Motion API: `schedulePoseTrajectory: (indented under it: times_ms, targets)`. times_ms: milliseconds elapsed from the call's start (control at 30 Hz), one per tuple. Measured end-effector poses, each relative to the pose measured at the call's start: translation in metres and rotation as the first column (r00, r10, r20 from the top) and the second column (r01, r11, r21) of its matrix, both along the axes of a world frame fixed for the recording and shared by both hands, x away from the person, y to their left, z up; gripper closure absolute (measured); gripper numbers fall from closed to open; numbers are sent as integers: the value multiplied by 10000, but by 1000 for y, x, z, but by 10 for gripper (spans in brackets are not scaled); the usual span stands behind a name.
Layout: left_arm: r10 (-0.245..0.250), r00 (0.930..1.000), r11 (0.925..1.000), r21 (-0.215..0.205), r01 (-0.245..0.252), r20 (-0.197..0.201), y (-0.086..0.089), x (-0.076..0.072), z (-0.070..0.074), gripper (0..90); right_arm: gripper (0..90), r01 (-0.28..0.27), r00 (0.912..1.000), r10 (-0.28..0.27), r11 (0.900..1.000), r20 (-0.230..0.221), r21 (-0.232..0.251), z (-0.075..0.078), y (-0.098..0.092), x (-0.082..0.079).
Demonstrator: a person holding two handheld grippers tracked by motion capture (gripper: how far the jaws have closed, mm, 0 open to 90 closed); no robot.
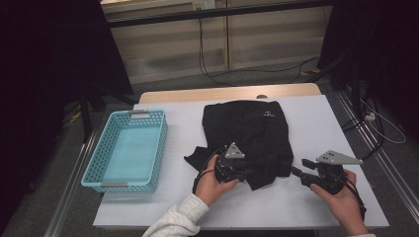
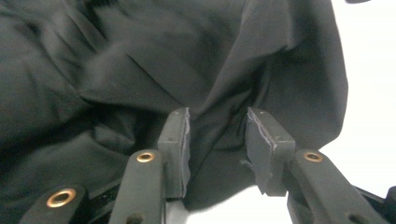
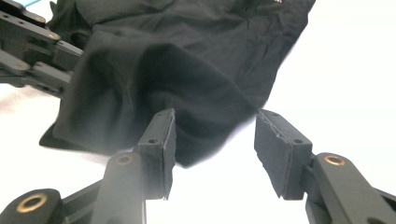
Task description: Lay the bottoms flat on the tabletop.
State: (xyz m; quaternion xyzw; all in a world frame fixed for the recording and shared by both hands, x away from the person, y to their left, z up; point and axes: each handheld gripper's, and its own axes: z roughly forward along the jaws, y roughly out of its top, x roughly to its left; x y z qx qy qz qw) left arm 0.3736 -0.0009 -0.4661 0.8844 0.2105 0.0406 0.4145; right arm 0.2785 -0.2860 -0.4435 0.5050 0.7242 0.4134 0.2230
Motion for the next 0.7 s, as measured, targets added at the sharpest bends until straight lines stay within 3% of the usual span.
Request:
schedulePoseTrajectory:
  times_ms: [100, 133, 267, 467, 633, 700]
  targets:
    - [-19, 9994, 10000, 73, 22, -334, -2, 1, 1, 839, 499, -145, 9999, 144, 9998, -61, -136, -4, 3, -3]
    - [-17, 9994, 9999, 157, 22, -334, -2, 1, 2, 859, 506, -226, 9997, 224, 9996, -125, -151, -5, 5, -3]
    - [136, 9973, 9999, 49, -133, -718, -1, 1, 5, 880, 532, -499, 9984, 488, 9980, -289, -380, -11, 15, 1]
    - [451, 9944, 9968, -619, -512, -955, 14, 6, 21, 887, 580, -875, 9958, 850, 9932, -352, -774, -14, 31, 10]
    - [648, 9924, 9925, -963, -750, -1049, 25, 9, 28, 887, 755, -1406, 9888, 1338, 9834, -654, -1147, -22, 40, 18]
    - [726, 9913, 9911, -1034, -841, -1102, 28, 11, 29, 887, 889, -1529, 9871, 1462, 9818, -658, -1125, -24, 40, 19]
